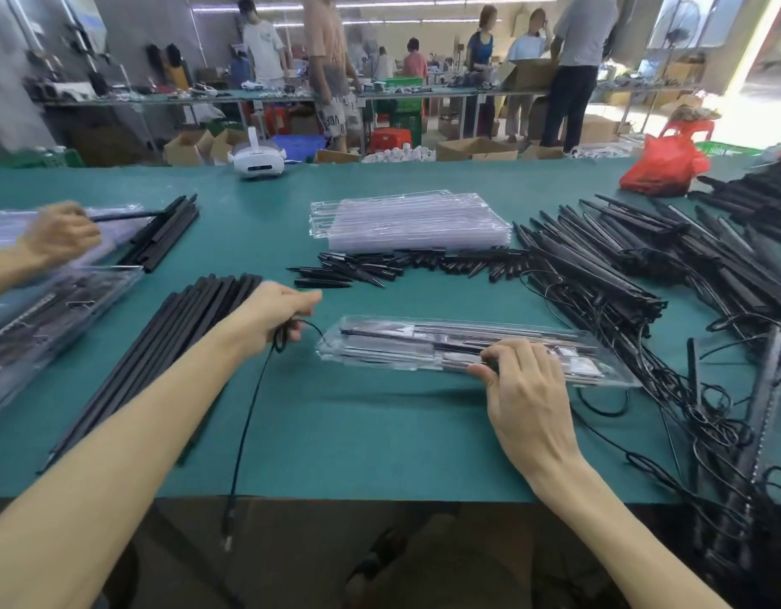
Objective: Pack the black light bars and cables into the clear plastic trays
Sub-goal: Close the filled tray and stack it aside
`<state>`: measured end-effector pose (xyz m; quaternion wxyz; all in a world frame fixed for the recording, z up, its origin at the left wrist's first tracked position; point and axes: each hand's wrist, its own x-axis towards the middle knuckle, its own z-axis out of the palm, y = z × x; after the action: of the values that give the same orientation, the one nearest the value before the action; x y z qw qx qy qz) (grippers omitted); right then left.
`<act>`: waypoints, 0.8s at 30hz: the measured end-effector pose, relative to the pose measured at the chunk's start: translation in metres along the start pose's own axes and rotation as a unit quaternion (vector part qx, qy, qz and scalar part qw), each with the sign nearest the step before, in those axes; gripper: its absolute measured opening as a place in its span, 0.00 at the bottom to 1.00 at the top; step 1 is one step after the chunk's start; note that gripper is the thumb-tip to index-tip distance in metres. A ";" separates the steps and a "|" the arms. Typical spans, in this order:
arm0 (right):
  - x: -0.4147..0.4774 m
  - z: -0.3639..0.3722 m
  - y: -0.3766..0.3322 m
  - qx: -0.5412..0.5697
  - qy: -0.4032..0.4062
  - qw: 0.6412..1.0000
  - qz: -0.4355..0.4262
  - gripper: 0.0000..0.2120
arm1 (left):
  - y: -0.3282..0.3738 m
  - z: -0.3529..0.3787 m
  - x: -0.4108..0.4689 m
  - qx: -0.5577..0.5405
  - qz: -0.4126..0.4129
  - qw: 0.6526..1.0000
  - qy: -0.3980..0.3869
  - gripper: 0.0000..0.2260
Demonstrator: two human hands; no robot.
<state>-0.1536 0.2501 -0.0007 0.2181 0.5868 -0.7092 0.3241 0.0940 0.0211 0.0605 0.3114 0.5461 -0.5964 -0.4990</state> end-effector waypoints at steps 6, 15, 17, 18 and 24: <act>0.001 0.002 0.000 -0.009 -0.021 1.000 -0.002 0.12 | -0.033 -0.032 -0.012 0.081 -0.022 0.996 -0.026 0.21; 0.000 0.002 0.001 0.000 -0.041 0.999 -0.003 0.13 | -0.004 -0.051 -0.060 0.506 -0.085 0.827 -0.231 0.28; 0.000 0.001 0.000 -0.002 -0.044 0.999 -0.004 0.13 | -0.007 -0.045 -0.070 0.515 -0.095 0.801 -0.291 0.22; 0.000 0.001 0.000 -0.002 -0.045 0.999 -0.004 0.13 | -0.009 -0.042 -0.074 0.521 -0.093 0.792 -0.304 0.19; -0.001 0.002 0.002 -0.005 -0.052 0.999 -0.004 0.12 | 0.003 -0.035 -0.081 0.297 -0.097 0.860 -0.403 0.11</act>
<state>-0.1553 0.2499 -0.0034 0.1852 0.6045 -0.7188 0.2893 0.1422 0.0895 0.0883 -0.1832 0.4188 -0.7335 -0.5030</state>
